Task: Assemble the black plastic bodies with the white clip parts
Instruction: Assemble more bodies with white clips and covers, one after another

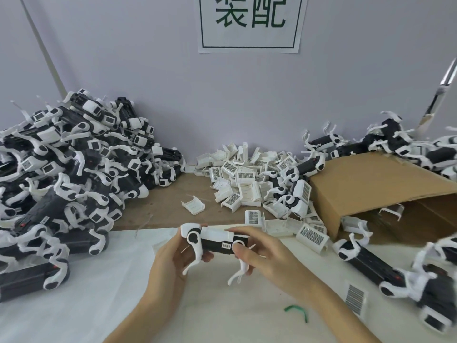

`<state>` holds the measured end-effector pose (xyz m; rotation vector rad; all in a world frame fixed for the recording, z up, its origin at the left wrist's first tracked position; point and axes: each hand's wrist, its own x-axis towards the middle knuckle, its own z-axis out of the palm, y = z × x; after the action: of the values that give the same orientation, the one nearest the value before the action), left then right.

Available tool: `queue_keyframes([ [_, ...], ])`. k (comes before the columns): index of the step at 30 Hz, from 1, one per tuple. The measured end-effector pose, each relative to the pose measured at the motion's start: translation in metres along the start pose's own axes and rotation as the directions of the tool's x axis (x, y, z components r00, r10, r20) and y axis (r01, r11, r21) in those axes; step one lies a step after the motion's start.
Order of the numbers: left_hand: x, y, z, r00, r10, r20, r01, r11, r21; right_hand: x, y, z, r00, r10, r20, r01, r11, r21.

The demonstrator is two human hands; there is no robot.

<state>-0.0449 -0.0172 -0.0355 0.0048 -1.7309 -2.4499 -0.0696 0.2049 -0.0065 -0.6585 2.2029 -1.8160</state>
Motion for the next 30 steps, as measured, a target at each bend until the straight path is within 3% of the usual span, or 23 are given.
queue_keyframes([
  [3,0.004,-0.005,-0.001,1.000,-0.003,-0.016,0.003,1.000,-0.009,0.002,-0.010,-0.012,0.996,0.063,-0.062,-0.052,0.984,0.168],
  [6,0.006,-0.009,-0.003,0.998,0.035,-0.043,-0.035,0.999,0.006,0.014,-0.029,-0.041,0.964,0.197,-0.179,-0.097,0.886,0.454],
  [10,0.006,-0.010,-0.002,0.998,0.053,-0.030,-0.052,0.998,0.016,0.043,-0.064,-0.111,0.900,0.297,-0.320,0.059,0.643,0.763],
  [12,0.005,-0.010,-0.001,0.998,0.053,-0.024,-0.053,0.998,0.036,0.054,-0.077,-0.149,0.871,0.313,-0.380,0.184,0.509,0.841],
  [14,0.005,-0.011,0.001,0.999,0.046,-0.014,-0.045,0.998,0.048,0.057,-0.082,-0.174,0.841,0.298,-0.452,0.298,0.442,0.846],
  [16,0.005,-0.010,0.001,0.999,0.038,-0.004,-0.038,0.998,0.057,0.056,-0.081,-0.177,0.846,0.250,-0.471,0.307,0.494,0.814],
  [20,0.004,-0.007,0.004,1.000,0.022,0.018,-0.024,0.996,0.089,0.037,-0.057,-0.134,0.932,0.188,-0.311,0.124,0.640,0.758],
  [25,-0.001,0.000,0.006,1.000,-0.001,0.031,-0.003,0.993,0.117,0.012,-0.011,-0.046,0.936,0.323,-0.141,-0.078,0.581,0.810],
  [30,-0.006,-0.003,0.006,0.998,0.003,0.057,-0.018,0.966,0.259,0.005,0.017,-0.010,0.928,0.366,-0.068,-0.154,0.544,0.825],
])
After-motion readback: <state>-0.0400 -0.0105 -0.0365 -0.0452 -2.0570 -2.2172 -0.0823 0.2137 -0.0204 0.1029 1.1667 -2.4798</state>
